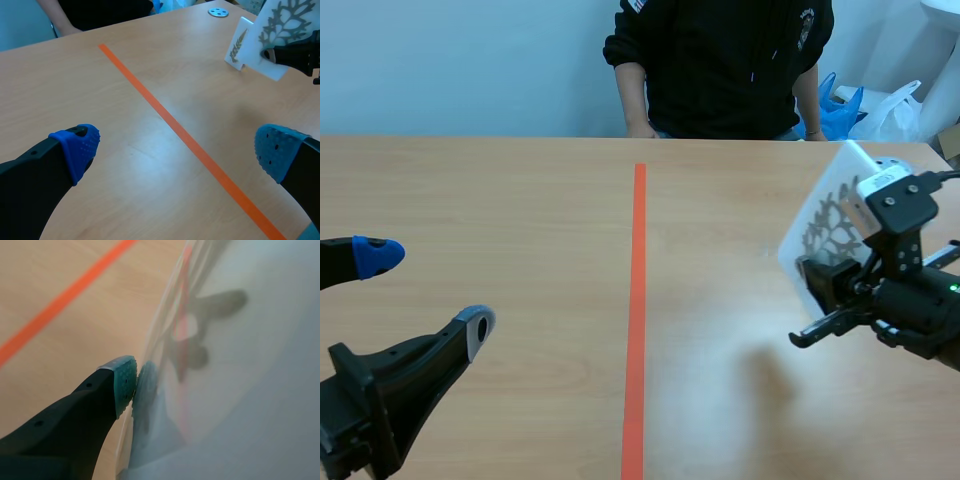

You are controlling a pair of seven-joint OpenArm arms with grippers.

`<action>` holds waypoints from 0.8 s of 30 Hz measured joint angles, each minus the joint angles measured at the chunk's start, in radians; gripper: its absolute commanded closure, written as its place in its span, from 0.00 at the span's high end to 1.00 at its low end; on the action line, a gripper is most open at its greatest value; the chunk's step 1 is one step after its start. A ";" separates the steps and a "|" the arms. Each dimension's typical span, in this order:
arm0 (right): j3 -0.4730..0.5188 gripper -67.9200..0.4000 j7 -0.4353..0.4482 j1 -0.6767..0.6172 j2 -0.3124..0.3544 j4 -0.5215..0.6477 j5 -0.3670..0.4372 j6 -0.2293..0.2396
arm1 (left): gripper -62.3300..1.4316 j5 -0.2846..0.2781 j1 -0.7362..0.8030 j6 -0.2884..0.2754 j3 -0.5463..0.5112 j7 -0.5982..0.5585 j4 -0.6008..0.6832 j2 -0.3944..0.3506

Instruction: Sort the leaf by its shape. The table is split by an orange tape line. A compound leaf with several leaflets goes to the left side, a simple leaf with one blade goes to the right side. Return to the home posture when a red brick is placed on the table.

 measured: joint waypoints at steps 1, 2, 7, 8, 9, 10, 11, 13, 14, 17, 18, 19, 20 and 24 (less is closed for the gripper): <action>0.009 0.12 -0.002 0.000 0.000 -0.006 0.000 -0.019 | 1.00 0.000 0.000 0.000 0.000 0.000 0.000 0.000; 0.014 0.12 0.000 0.001 0.000 -0.015 0.000 -0.036 | 1.00 0.000 0.000 0.000 0.000 0.000 0.000 0.000; 0.012 0.12 0.016 0.017 -0.005 -0.092 0.000 -0.073 | 1.00 0.000 0.000 0.000 0.000 0.000 0.000 0.000; 0.008 0.12 0.018 0.026 -0.008 -0.120 0.000 -0.077 | 1.00 0.000 0.000 0.000 0.000 0.000 0.000 0.000; 0.008 0.12 0.019 0.038 -0.013 -0.150 0.000 -0.078 | 1.00 0.000 0.000 0.000 0.000 0.000 0.000 0.000; 0.008 0.12 0.019 0.051 -0.021 -0.180 0.000 -0.082 | 1.00 0.000 0.000 0.000 0.000 0.000 0.000 0.000; 0.008 0.12 0.020 0.065 -0.028 -0.207 0.000 -0.082 | 1.00 0.000 0.000 0.000 0.000 0.000 0.000 0.000; 0.007 0.12 0.029 0.090 -0.038 -0.246 0.000 -0.088 | 1.00 0.000 0.000 0.000 0.000 0.000 0.000 0.000; 0.005 0.12 0.036 0.101 -0.040 -0.259 0.000 -0.095 | 1.00 0.000 0.000 0.000 0.000 0.000 0.000 0.000; 0.003 0.12 0.042 0.136 -0.045 -0.288 0.000 -0.129 | 1.00 0.000 0.000 0.000 0.000 0.000 0.000 0.000; 0.003 0.12 0.044 0.148 -0.048 -0.300 0.000 -0.139 | 1.00 0.000 0.000 0.000 0.000 0.000 0.000 0.000; 0.003 0.12 0.045 0.158 -0.050 -0.313 0.000 -0.145 | 1.00 0.000 0.000 0.000 0.000 0.000 0.000 0.000; 0.003 0.12 0.050 0.167 -0.051 -0.328 0.000 -0.145 | 1.00 0.000 0.000 0.000 0.000 0.000 0.000 0.000; 0.003 0.12 0.060 0.194 -0.054 -0.395 0.000 -0.155 | 1.00 0.000 0.000 0.000 0.000 0.000 0.000 0.000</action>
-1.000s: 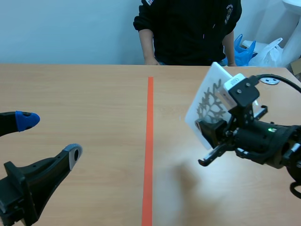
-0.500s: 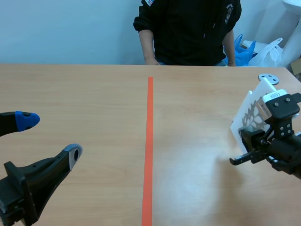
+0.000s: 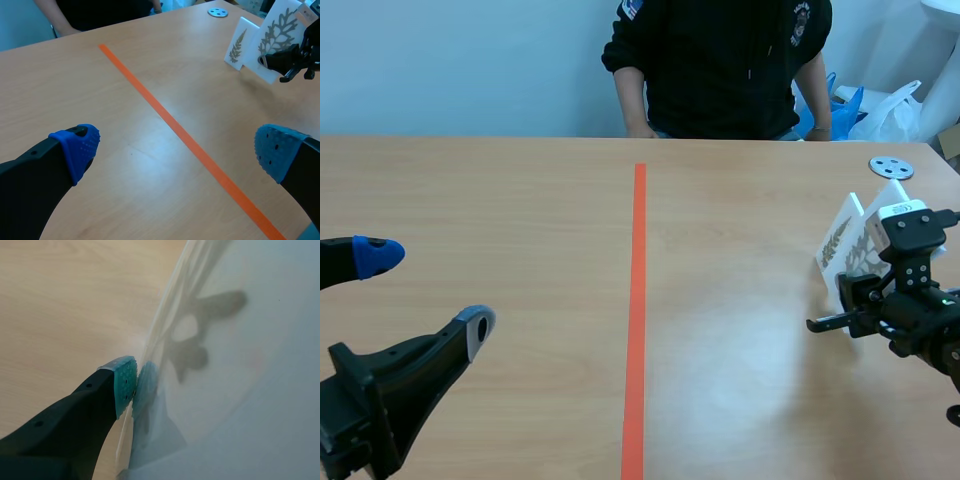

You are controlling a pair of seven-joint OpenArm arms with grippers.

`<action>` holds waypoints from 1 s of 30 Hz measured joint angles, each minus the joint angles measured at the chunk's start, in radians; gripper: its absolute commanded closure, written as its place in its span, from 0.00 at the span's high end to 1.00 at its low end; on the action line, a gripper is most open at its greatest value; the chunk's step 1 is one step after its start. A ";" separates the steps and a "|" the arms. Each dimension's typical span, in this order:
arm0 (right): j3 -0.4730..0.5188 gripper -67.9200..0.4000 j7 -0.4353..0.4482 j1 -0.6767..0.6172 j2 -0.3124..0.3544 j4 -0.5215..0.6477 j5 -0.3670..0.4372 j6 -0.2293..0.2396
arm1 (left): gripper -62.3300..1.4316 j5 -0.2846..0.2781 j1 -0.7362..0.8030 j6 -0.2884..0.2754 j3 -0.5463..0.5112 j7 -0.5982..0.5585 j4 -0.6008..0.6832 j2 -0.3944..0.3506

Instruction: Sort the leaf by its shape. The table is split by an orange tape line. A compound leaf with several leaflets goes to the left side, a simple leaf with one blade goes to the right side. Return to the home posture when a red brick is placed on the table.

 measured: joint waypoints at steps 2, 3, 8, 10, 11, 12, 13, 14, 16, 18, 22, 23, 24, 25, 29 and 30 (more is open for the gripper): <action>0.000 0.12 0.001 0.010 -0.002 -0.031 0.000 -0.001 | 1.00 0.000 0.000 0.000 0.000 0.000 0.000 0.000; 0.000 0.13 0.001 0.014 -0.003 -0.043 0.000 -0.001 | 1.00 0.000 0.000 0.000 0.000 0.000 0.000 0.000; 0.000 0.25 0.004 0.017 -0.013 -0.059 0.000 -0.001 | 1.00 0.000 0.000 0.000 0.000 0.000 0.000 0.000; 0.000 0.29 0.004 0.017 -0.013 -0.059 0.000 -0.004 | 1.00 0.000 0.000 0.000 0.000 0.000 0.000 0.000; 0.000 0.33 0.004 0.017 -0.013 -0.059 0.000 -0.005 | 1.00 0.000 0.000 0.000 0.000 0.000 0.000 0.000; 0.000 0.37 0.004 0.017 -0.013 -0.059 0.000 -0.005 | 1.00 0.000 0.000 0.000 0.000 0.000 0.000 0.000; 0.000 0.42 0.004 0.017 -0.013 -0.059 0.000 -0.005 | 1.00 0.000 0.000 0.000 0.000 0.000 0.000 0.000; 0.000 0.47 0.004 0.017 -0.013 -0.058 0.000 -0.005 | 1.00 0.000 0.000 0.000 0.000 0.000 0.000 0.000; 0.000 0.56 0.004 0.017 -0.013 -0.058 0.000 -0.005 | 1.00 0.000 0.000 0.000 0.000 0.000 0.000 0.000; 0.000 0.59 0.004 0.017 -0.013 -0.058 0.000 -0.005 | 1.00 0.000 0.000 0.000 0.000 0.000 0.000 0.000; 0.001 0.65 -0.003 0.014 -0.012 -0.036 0.052 0.004 | 1.00 0.000 0.000 0.000 0.000 0.000 0.000 0.000; 0.006 0.68 -0.010 0.010 -0.013 -0.018 0.058 0.017 | 1.00 0.000 0.000 0.000 0.000 0.000 0.000 0.000; 0.015 0.71 -0.012 0.003 -0.013 0.007 0.073 0.029 | 1.00 0.000 0.000 0.000 0.000 0.000 0.000 0.000; 0.027 0.73 -0.014 -0.008 -0.013 0.040 0.091 0.040 | 1.00 0.000 0.000 0.000 0.000 0.000 0.000 0.000; 0.095 0.79 -0.061 -0.059 -0.012 0.199 0.138 0.056 | 1.00 0.000 0.000 0.000 0.000 0.000 0.000 0.000; 0.110 0.80 -0.066 -0.076 -0.010 0.238 0.150 0.056 | 1.00 0.000 0.000 0.000 0.000 0.000 0.000 0.000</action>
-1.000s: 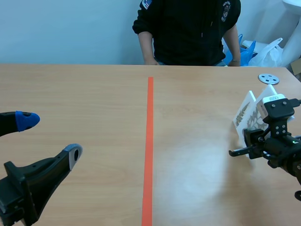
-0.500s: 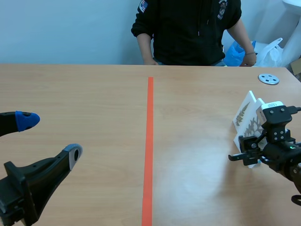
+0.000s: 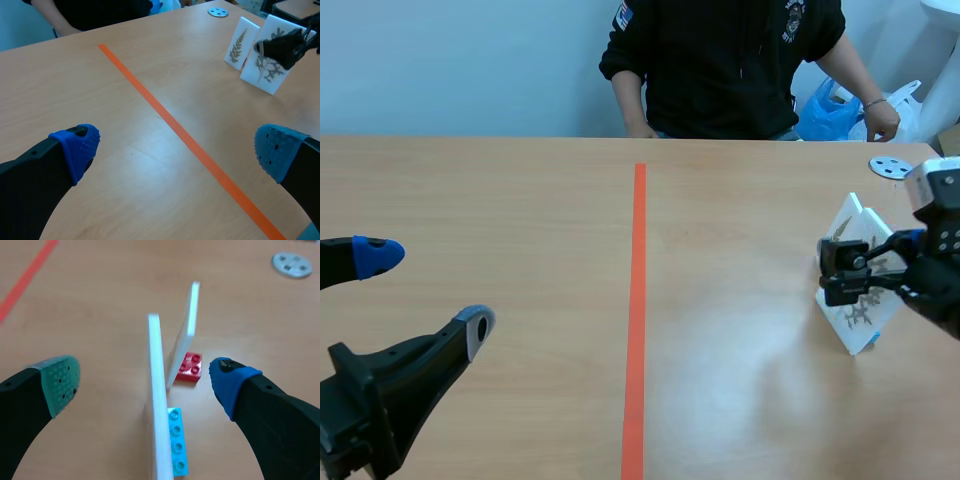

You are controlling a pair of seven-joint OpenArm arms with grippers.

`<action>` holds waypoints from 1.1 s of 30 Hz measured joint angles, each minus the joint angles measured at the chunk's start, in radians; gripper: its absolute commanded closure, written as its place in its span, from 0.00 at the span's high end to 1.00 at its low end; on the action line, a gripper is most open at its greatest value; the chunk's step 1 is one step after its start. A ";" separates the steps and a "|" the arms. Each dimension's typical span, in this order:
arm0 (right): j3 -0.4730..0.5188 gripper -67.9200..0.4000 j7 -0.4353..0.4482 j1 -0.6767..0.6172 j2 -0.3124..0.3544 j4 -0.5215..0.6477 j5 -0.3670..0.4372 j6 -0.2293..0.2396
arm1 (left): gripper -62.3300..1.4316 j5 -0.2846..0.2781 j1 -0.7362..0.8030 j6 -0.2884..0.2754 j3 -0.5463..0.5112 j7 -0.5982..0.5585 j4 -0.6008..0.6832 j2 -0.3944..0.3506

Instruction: Sort the leaf by its shape. The table is split by an orange tape line. A compound leaf with several leaflets goes to the left side, a simple leaf with one blade goes to the right side. Return to the home posture when a red brick is placed on the table.

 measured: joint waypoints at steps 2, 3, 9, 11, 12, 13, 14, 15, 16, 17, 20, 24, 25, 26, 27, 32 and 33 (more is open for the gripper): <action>0.023 0.81 -0.008 -0.042 0.010 0.077 0.029 0.005 | 1.00 0.000 0.000 0.000 0.000 0.000 0.000 0.000; 0.034 0.81 -0.010 -0.066 0.018 0.113 0.039 0.014 | 1.00 0.000 0.000 0.000 0.000 0.000 0.000 0.000; 0.154 0.83 -0.044 -0.214 0.051 0.327 0.135 0.059 | 1.00 0.000 0.000 0.000 0.000 0.000 0.000 0.000; 0.209 0.83 -0.070 -0.257 0.060 0.401 0.177 0.085 | 1.00 0.000 0.000 0.000 0.000 0.000 0.000 0.000; 0.237 0.83 -0.079 -0.280 0.065 0.435 0.195 0.100 | 1.00 0.000 0.000 0.000 0.000 0.000 0.000 0.000; 0.262 0.83 -0.082 -0.303 0.068 0.466 0.212 0.115 | 1.00 0.000 0.000 0.000 0.000 0.000 0.000 0.000; 0.284 0.83 -0.082 -0.328 0.070 0.496 0.233 0.129 | 1.00 0.000 0.000 0.000 0.000 0.000 0.000 0.000; 0.304 0.83 -0.082 -0.353 0.072 0.521 0.244 0.143 | 1.00 0.000 0.000 0.000 0.000 0.000 0.000 0.000; 0.320 0.83 -0.086 -0.380 0.073 0.544 0.258 0.156 | 1.00 0.000 0.000 0.000 0.000 0.000 0.000 0.000; 0.336 0.85 -0.089 -0.404 0.073 0.564 0.267 0.175 | 1.00 0.000 0.000 0.000 0.000 0.000 0.000 0.000; 0.357 0.97 -0.090 -0.480 0.091 0.598 0.311 0.246 | 1.00 0.000 0.000 0.000 0.000 0.000 0.000 0.000; 0.354 1.00 -0.096 -0.566 0.116 0.623 0.356 0.280 | 1.00 0.000 0.000 0.000 0.000 0.000 0.000 0.000; 0.354 1.00 -0.096 -0.581 0.117 0.625 0.369 0.283 | 1.00 0.000 0.000 0.000 0.000 0.001 0.000 0.000; 0.354 1.00 -0.097 -0.594 0.117 0.628 0.376 0.290 | 1.00 0.000 0.000 0.000 0.000 0.000 0.000 0.000; 0.354 1.00 -0.097 -0.603 0.117 0.629 0.381 0.305 | 1.00 0.000 0.000 0.000 0.000 0.001 0.000 0.000; 0.353 1.00 -0.097 -0.631 0.117 0.648 0.385 0.319 | 1.00 0.000 0.000 0.000 0.000 0.004 0.000 0.000; 0.353 1.00 -0.096 -0.630 0.117 0.649 0.385 0.319 | 1.00 0.000 0.000 0.000 0.000 0.004 0.000 0.000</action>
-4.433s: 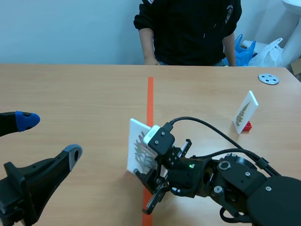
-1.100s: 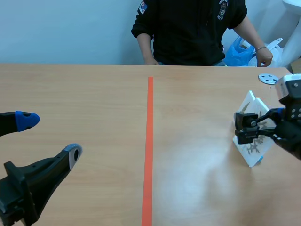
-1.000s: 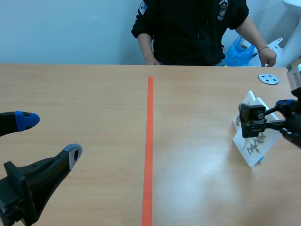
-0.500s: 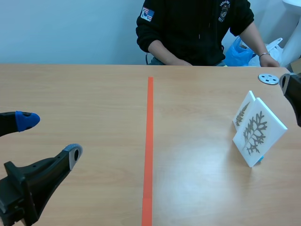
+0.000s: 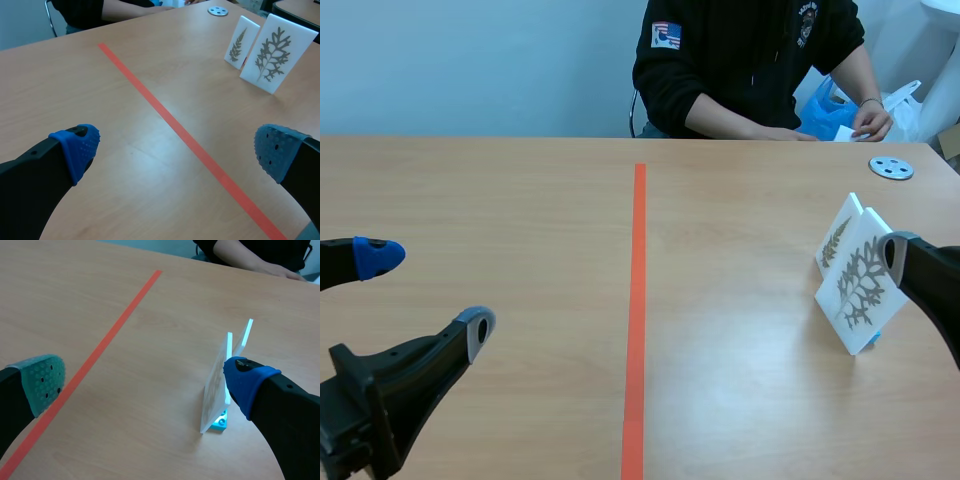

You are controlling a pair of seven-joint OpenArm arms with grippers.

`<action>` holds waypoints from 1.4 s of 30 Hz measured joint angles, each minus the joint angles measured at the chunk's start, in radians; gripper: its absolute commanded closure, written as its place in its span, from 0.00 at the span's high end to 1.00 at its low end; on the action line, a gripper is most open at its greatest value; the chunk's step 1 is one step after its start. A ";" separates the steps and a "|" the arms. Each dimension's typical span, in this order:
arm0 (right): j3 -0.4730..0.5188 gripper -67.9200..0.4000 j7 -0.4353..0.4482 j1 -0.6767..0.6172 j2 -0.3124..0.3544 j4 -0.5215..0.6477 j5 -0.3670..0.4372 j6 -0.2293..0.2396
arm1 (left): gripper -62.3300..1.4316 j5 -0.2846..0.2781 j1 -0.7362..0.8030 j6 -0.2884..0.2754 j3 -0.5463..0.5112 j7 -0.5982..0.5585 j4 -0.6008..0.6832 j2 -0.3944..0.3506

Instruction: Sort the leaf by its shape. The table is split by an orange tape line. A compound leaf with several leaflets goes to the left side, a simple leaf with one blade goes to the right side. Return to the home posture when a red brick is placed on the table.

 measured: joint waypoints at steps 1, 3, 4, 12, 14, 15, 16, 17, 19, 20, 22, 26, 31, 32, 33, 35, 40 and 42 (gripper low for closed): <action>0.000 1.00 0.000 0.000 0.000 0.000 0.000 0.000 | 1.00 0.000 0.000 0.000 0.000 0.000 0.000 0.000; 0.000 1.00 0.000 0.000 0.000 0.000 0.000 0.000 | 1.00 0.000 0.000 0.000 0.000 0.000 0.000 0.000; 0.000 1.00 0.000 0.000 0.000 0.000 0.000 0.000 | 1.00 0.000 0.000 0.000 0.000 0.000 0.000 0.000; 0.000 1.00 0.008 0.003 0.000 0.000 0.000 0.000 | 1.00 0.000 0.000 0.000 0.000 0.000 0.000 0.000; 0.000 1.00 0.008 0.003 0.000 0.000 0.000 0.000 | 1.00 0.000 0.000 0.000 0.000 0.000 0.000 0.000; 0.000 1.00 0.008 0.003 0.000 0.000 0.000 0.000 | 1.00 0.000 0.000 0.000 0.000 0.000 0.000 0.000; 0.000 1.00 0.008 0.003 0.000 0.000 0.000 0.000 | 1.00 0.000 0.000 0.000 0.000 0.000 0.000 0.000; 0.000 1.00 0.008 0.003 0.000 0.000 0.000 0.000 | 1.00 0.000 0.000 0.000 0.000 0.000 0.000 0.000; 0.000 1.00 0.008 0.003 0.000 0.000 0.000 0.000 | 1.00 0.000 0.000 0.000 0.000 0.000 0.000 0.000; 0.000 1.00 0.008 0.003 0.000 0.000 0.000 0.000 | 1.00 0.000 0.000 0.000 0.000 0.000 0.000 0.000; 0.000 1.00 0.008 0.003 0.000 0.000 0.000 0.000 | 1.00 0.000 0.000 0.000 0.000 0.000 0.000 0.000; 0.000 1.00 0.008 0.003 0.000 0.000 0.000 0.000 | 1.00 0.000 0.000 0.000 0.000 0.000 0.000 0.000; 0.000 1.00 0.008 0.003 0.000 0.000 0.000 0.000 | 1.00 0.000 0.000 0.000 0.000 0.000 0.000 0.000; 0.000 1.00 0.008 0.003 0.000 0.000 0.000 0.000 | 1.00 0.000 0.000 0.000 0.000 0.000 0.000 0.000; 0.000 1.00 0.008 0.003 0.000 0.000 0.000 0.000 | 1.00 0.000 0.000 0.000 0.000 0.000 0.000 0.000; 0.000 1.00 0.008 0.003 0.000 0.000 0.000 0.000 | 1.00 0.000 0.000 0.000 0.000 0.000 0.000 0.000; 0.000 1.00 0.008 0.003 0.000 0.000 0.000 0.000 | 1.00 0.000 0.000 0.000 0.000 0.014 0.000 0.000; 0.000 1.00 0.008 0.003 0.000 0.000 0.000 0.000 | 1.00 0.000 0.000 0.000 0.000 0.014 0.000 0.000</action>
